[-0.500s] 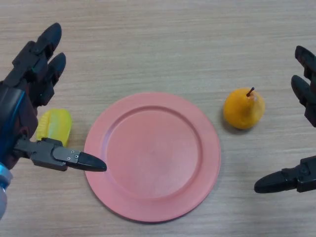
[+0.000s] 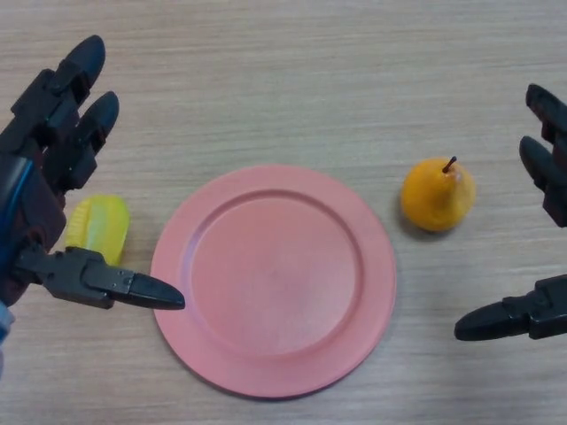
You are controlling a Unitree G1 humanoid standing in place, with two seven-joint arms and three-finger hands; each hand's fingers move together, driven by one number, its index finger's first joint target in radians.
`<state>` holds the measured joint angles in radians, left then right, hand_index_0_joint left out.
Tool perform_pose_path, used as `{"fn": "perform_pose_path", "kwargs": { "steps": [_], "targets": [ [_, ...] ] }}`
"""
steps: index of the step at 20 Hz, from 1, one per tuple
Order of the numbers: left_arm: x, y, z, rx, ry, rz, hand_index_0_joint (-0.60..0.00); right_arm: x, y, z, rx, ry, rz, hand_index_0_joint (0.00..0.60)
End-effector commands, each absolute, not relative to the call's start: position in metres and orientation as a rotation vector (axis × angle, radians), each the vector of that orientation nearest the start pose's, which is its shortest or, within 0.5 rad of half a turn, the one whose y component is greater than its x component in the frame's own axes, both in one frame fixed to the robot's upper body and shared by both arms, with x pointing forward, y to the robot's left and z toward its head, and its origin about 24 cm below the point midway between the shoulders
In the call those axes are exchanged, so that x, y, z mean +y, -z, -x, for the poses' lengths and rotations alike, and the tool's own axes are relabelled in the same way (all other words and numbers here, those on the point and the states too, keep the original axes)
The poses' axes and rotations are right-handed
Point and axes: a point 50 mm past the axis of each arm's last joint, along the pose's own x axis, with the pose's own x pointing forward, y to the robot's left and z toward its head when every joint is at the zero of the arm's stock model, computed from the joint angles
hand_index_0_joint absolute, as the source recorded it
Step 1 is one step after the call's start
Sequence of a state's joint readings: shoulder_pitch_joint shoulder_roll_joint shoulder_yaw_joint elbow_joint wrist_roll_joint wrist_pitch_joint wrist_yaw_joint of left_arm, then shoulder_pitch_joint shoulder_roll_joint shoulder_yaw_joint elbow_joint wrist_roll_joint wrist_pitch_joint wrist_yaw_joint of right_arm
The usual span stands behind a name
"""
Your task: Pick up the yellow pear and place it on the plate
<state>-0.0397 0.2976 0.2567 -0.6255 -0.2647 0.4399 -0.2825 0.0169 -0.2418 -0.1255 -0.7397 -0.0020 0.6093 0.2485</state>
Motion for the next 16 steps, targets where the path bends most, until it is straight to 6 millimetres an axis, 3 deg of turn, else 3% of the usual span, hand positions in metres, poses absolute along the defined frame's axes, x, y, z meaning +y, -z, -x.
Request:
{"fn": "perform_pose_path", "kwargs": {
  "steps": [1, 16],
  "targets": [
    [0.214, -0.196, -0.221, -0.408, 0.158, -0.205, 0.0, -0.184, -0.187, -0.218, -0.35, -0.118, 0.32, 0.0],
    [0.217, -0.193, -0.225, -0.429, 0.088, -0.213, 0.0, -0.191, -0.156, -0.303, -0.393, -0.122, 0.375, 0.0]
  ]
}}
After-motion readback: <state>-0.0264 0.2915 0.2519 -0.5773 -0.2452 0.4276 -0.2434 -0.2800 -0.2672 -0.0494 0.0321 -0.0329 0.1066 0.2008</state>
